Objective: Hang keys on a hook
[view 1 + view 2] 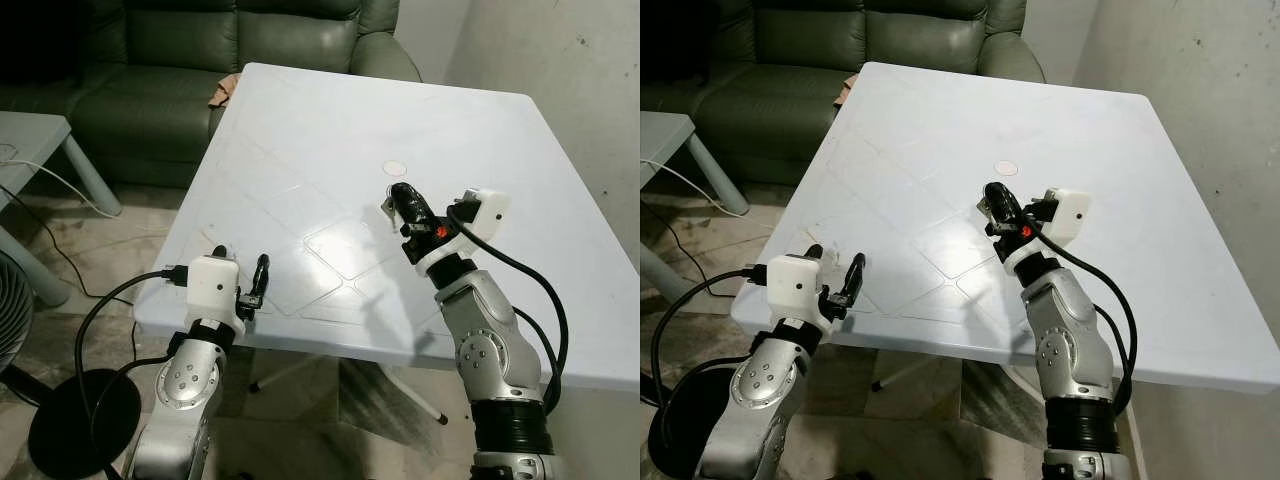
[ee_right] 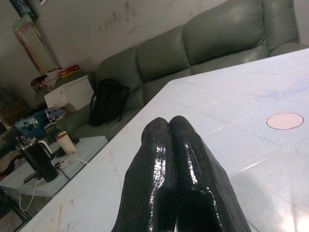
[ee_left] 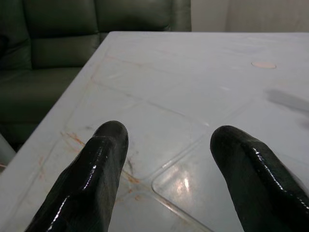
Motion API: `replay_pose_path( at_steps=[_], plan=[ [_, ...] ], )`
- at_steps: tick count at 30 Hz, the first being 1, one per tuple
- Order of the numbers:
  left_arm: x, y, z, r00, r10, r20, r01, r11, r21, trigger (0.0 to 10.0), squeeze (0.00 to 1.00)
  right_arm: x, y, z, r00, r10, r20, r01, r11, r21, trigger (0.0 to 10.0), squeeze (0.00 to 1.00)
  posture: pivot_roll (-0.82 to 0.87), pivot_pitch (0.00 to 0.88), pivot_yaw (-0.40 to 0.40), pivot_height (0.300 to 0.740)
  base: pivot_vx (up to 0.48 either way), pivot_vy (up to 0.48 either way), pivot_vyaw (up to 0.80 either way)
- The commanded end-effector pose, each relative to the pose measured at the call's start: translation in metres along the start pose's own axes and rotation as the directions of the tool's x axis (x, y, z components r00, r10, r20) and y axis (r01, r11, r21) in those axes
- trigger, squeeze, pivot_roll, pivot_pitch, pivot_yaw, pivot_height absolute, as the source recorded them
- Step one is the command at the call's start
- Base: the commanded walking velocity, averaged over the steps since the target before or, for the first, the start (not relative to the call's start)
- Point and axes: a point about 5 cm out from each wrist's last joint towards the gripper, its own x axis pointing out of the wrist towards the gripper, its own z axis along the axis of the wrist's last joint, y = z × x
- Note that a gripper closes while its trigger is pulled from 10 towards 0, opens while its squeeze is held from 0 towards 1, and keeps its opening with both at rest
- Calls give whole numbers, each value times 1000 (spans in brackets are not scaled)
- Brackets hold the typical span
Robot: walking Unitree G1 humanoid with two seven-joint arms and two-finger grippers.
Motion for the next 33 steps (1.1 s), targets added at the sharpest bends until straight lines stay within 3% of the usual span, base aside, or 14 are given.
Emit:
replay_pose_path(
  at_steps=[1, 3, 4, 8, 11, 18, 21, 24, 26, 27, 29, 33],
  plan=[
    [1, -1, 0, 1000, 1, 4, -1, 1000, -2, 10000, 0, -2, -2, -1, 1000, -14, 5, 14, 1000, 3, 0, 0, -54, 89, -35, 740, 0, 0, 0],
    [1, -1, 0, 1000, 2, 4, -2, 1000, -4, 10000, 0, -1, -3, 3, 999, -29, 20, 28, 999, 16, 0, 0, -55, 88, -35, 740, 0, 0, 0],
    [1, 0, 0, 1000, 7, 6, -7, 1000, -7, 10000, 0, 1, -4, 4, 999, -40, 15, 40, 999, 10, 10000, 0, -55, 88, -35, 740, 0, 0, 0],
    [6, 4, 5, 999, 36, 22, -35, 999, -27, 10000, 0, 4, -7, 7, 997, -74, 17, 75, 997, -29, 10000, 0, -55, 87, -34, 740, 0, 0, 0],
    [12, 14, 12, 996, 83, 36, -79, 993, -86, 10000, 0, 5, -7, 8, 994, -103, 21, 105, 979, -177, 10000, 0, -57, 82, -33, 740, 0, 0, 0],
    [12, 33, 23, 983, 166, 73, -155, 979, -134, 10000, 0, 1, -5, 9, 991, -136, 23, 136, 950, -282, 10000, 0, -63, 69, -27, 740, 0, 0, 0],
    [13, 40, 31, 983, 155, 102, -134, 973, -185, 10000, 0, -2, -5, 10, 988, -153, 21, 152, 936, -318, 10000, 0, -66, 62, -25, 740, 0, 0, 0],
    [13, 46, 35, 981, 156, 119, -132, 974, -187, 10000, 0, -4, -7, 11, 982, -187, 24, 183, 916, -357, 10000, 0, -69, 56, -23, 740, 0, 0, 0],
    [13, 47, 36, 980, 156, 120, -132, 974, -186, 10000, 0, -4, -7, 12, 981, -191, 24, 187, 914, -361, 10000, 0, -69, 56, -23, 740, 0, 0, 0],
    [15, 57, 38, 979, 163, 125, -137, 971, -194, 10000, 0, -7, -8, 13, 979, -198, 46, 201, 918, -341, 10000, 0, -79, 40, -14, 740, 0, 0, 0],
    [16, 62, 38, 978, 167, 124, -140, 970, -201, 10000, 0, -9, -10, 14, 976, -209, 58, 216, 915, -341, 10000, 0, -83, 36, -12, 740, 0, 0, 0],
    [16, 66, 40, 980, 144, 137, -119, 978, -173, 10000, 0, -12, -11, 7, 976, -218, 16, 213, 930, -301, 10000, 0, -91, 26, -5, 740, 0, 0, 0]
  ],
)
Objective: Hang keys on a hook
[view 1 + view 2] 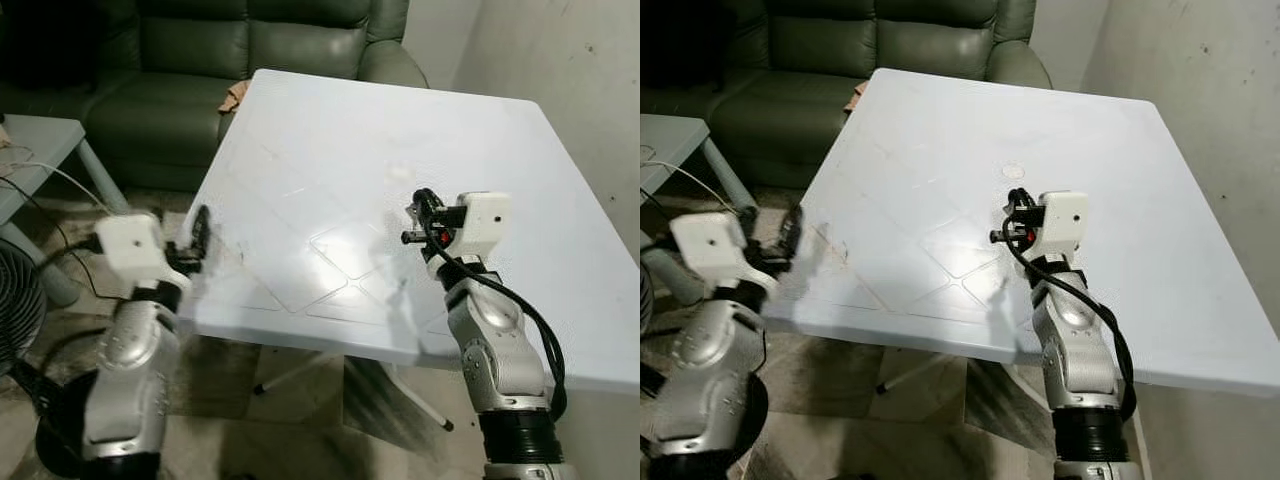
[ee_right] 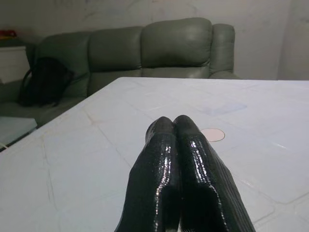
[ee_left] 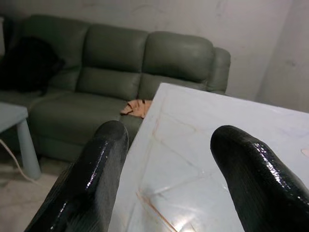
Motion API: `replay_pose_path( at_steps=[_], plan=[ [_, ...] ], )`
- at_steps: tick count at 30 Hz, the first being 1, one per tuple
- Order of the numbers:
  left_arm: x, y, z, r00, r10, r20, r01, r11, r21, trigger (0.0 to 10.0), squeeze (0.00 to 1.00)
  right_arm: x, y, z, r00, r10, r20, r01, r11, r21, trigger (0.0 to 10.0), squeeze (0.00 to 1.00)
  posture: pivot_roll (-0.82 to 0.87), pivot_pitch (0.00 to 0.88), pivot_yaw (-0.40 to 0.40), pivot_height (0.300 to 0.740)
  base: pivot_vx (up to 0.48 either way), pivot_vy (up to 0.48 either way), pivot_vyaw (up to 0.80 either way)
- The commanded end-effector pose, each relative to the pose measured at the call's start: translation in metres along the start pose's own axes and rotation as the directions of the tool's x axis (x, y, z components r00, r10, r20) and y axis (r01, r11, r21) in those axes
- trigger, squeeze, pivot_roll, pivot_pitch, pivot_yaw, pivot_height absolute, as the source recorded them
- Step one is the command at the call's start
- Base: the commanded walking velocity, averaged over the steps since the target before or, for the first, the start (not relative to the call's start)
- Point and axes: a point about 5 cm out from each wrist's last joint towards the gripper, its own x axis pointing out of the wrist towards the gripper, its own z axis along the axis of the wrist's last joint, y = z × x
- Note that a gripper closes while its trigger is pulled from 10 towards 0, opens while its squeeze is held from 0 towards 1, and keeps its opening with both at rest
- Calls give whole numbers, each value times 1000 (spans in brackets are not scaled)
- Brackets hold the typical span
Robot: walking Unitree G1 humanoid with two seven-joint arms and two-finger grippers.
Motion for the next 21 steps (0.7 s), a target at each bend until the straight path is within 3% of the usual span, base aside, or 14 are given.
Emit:
replay_pose_path(
  at_steps=[1, 11, 21],
  plan=[
    [-1, 0, -4, 1000, -19, -17, 19, 1000, -1, 10000, 0, -3, -1, 1, 1000, -2, -5, 2, 999, 32, 10000, 0, -91, 26, -5, 740, 0, 0, 0],
    [-11, 4, -20, 998, -22, -64, 20, 1000, -20, 10000, 0, -15, -1, -13, 1000, 17, -20, -18, 1000, -22, 10000, 0, -90, 5, -14, 740, 0, 0, 0],
    [-2, 4, -20, 998, -19, -57, 17, 999, -32, 10000, 0, -4, 0, -8, 999, 32, -10, -33, 998, -46, 10000, 0, -91, 0, -23, 740, 0, 0, 0]
  ],
)
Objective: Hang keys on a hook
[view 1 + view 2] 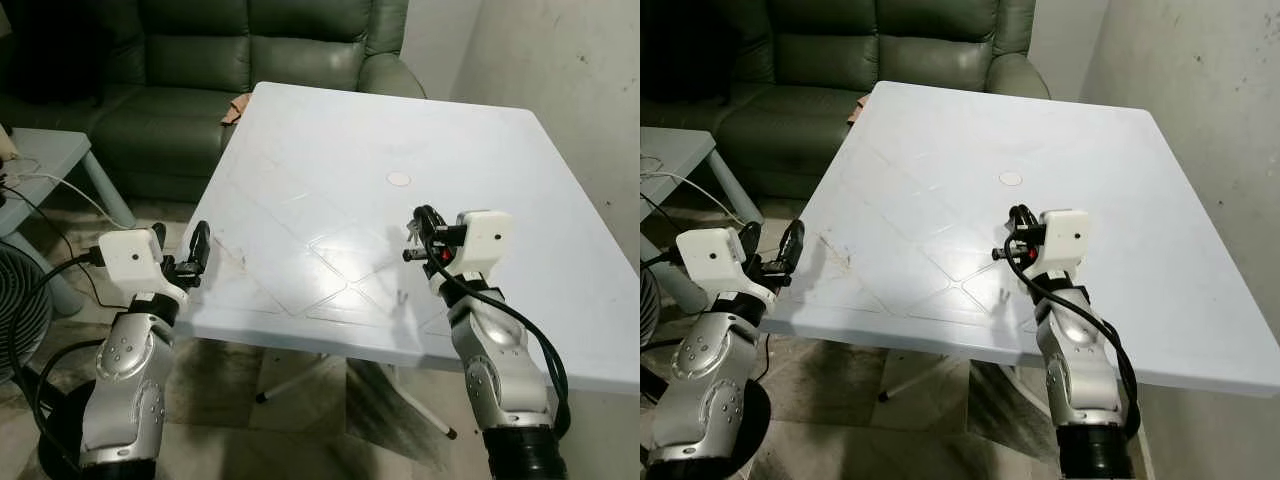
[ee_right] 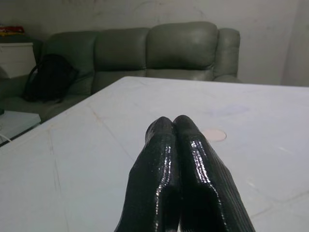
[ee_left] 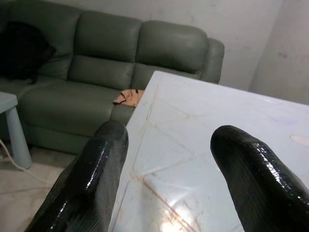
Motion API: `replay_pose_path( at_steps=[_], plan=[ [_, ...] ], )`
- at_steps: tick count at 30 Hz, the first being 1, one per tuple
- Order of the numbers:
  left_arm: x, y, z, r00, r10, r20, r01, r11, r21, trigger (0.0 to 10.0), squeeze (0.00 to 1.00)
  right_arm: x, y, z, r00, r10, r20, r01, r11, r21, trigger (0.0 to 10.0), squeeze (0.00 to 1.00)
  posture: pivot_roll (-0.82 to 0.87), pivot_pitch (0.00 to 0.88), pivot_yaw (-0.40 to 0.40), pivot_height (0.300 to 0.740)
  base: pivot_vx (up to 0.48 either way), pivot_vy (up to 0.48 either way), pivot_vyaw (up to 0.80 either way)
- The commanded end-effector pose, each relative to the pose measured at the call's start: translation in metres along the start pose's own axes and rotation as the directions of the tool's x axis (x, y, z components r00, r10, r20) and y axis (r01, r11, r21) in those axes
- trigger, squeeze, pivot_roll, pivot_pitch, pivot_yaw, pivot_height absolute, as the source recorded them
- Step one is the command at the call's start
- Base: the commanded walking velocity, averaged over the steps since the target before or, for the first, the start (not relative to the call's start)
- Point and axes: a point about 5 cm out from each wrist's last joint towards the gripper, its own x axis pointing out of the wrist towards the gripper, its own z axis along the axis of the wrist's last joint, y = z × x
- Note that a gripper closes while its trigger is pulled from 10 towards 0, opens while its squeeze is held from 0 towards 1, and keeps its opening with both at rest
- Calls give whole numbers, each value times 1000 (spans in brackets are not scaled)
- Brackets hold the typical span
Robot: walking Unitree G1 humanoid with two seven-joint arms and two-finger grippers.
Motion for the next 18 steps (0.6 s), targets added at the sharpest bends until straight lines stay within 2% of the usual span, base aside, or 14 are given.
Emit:
replay_pose_path(
  at_steps=[1, 18],
  plan=[
    [3, 1, 1, 1000, -3, 6, 3, 1000, 2, 10000, 0, 3, 1, 2, 1000, 4, 6, -4, 1000, -13, 10000, 0, -90, 0, -23, 740, 0, 0, 0],
    [7, 0, -1, 1000, 1, 9, -1, 1000, 12, 10000, 0, 8, 3, -1, 1000, 15, 1, -15, 1000, -23, 10000, 0, -82, 0, -29, 740, 0, 0, 0]
  ],
)
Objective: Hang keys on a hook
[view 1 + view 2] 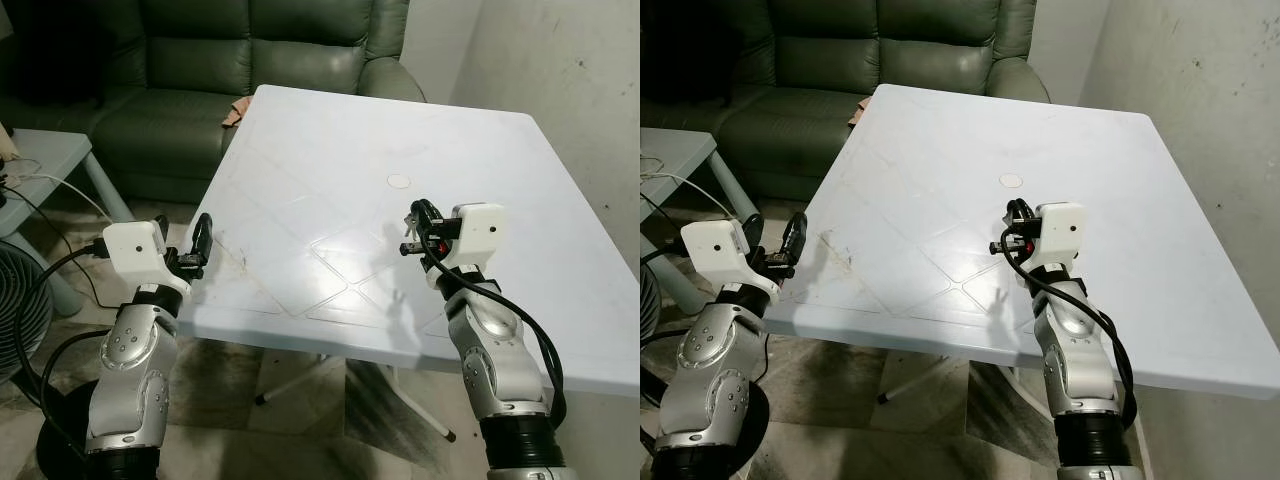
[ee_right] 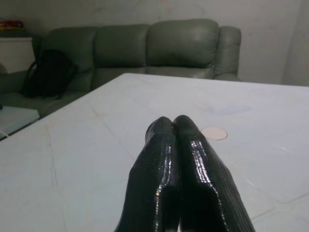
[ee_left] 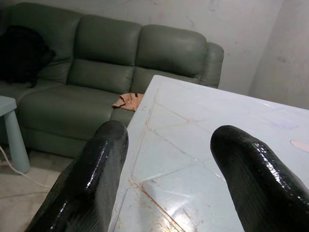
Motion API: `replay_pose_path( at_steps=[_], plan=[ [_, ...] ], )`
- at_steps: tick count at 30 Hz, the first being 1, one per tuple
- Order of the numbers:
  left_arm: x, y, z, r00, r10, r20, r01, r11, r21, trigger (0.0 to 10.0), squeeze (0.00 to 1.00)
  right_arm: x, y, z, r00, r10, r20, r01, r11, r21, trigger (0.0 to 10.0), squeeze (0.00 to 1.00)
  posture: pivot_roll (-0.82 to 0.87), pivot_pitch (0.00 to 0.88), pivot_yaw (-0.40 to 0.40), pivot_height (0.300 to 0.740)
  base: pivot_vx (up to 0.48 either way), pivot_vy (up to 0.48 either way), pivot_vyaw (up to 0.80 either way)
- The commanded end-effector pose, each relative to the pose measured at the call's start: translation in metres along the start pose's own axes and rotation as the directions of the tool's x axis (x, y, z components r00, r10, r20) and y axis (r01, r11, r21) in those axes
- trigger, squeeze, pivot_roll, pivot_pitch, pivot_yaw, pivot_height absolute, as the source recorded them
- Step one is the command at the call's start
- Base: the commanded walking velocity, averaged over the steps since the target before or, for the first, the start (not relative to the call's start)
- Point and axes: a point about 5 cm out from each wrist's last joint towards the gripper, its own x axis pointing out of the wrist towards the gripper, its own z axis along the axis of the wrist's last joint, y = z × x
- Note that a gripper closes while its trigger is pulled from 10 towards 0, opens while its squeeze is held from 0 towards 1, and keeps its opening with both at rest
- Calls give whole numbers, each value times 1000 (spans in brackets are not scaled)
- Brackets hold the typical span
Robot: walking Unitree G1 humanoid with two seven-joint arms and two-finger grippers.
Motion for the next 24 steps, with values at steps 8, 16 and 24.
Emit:
replay_pose_path(
  at_steps=[8, 16, 24],
  plan=[
    [1, 2, -1, 1000, 11, -4, -11, 1000, 6, 10000, 0, 5, 5, 4, 1000, 19, 16, -19, 1000, -13, 10000, 0, -79, 0, -30, 740, 0, 0, 0],
    [0, 2, -2, 1000, 11, -8, -11, 1000, 4, 10000, 0, 4, 4, 3, 1000, 19, 10, -19, 1000, -10, 10000, 0, -80, 0, -30, 740, 0, 449, 0],
    [1, 1, -1, 1000, 18, -4, -18, 1000, 12, 10000, 0, 5, 5, 3, 1000, 21, 0, -21, 1000, -10, 10000, 0, -80, 0, -31, 740, 0, 308, -387]
  ],
)
